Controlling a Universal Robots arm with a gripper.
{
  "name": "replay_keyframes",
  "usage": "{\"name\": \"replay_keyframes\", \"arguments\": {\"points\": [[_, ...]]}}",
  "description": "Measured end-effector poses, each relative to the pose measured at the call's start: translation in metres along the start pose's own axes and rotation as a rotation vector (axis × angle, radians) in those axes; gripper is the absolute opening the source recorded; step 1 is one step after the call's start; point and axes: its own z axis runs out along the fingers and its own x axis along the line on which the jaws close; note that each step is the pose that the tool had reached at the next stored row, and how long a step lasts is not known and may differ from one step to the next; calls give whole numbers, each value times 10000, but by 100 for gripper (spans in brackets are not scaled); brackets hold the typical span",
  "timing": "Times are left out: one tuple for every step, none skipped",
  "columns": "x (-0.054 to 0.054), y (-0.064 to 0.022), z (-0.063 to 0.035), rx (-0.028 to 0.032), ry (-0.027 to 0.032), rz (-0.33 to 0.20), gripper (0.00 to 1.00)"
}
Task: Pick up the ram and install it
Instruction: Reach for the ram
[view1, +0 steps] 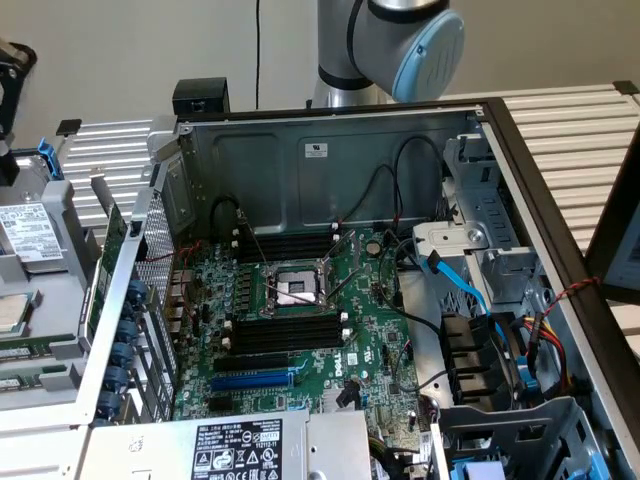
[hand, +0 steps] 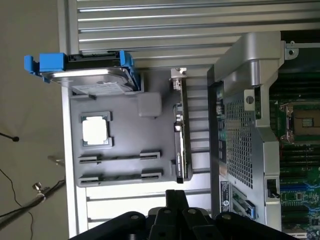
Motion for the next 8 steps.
{"name": "replay_keyframes", "arguments": {"points": [[45, -3, -1, -5, 0, 0, 10], [90, -7, -3, -9, 0, 1, 10], [136, -10, -5, -14, 2, 2, 10], [178, -13, -7, -20, 2, 2, 10], [221, -16, -7, -28, 1, 2, 10], [236, -17, -8, -30, 8, 3, 10], [237, -18, -8, -33, 39, 1, 10], [237, -17, -9, -34, 91, 1, 10]]}}
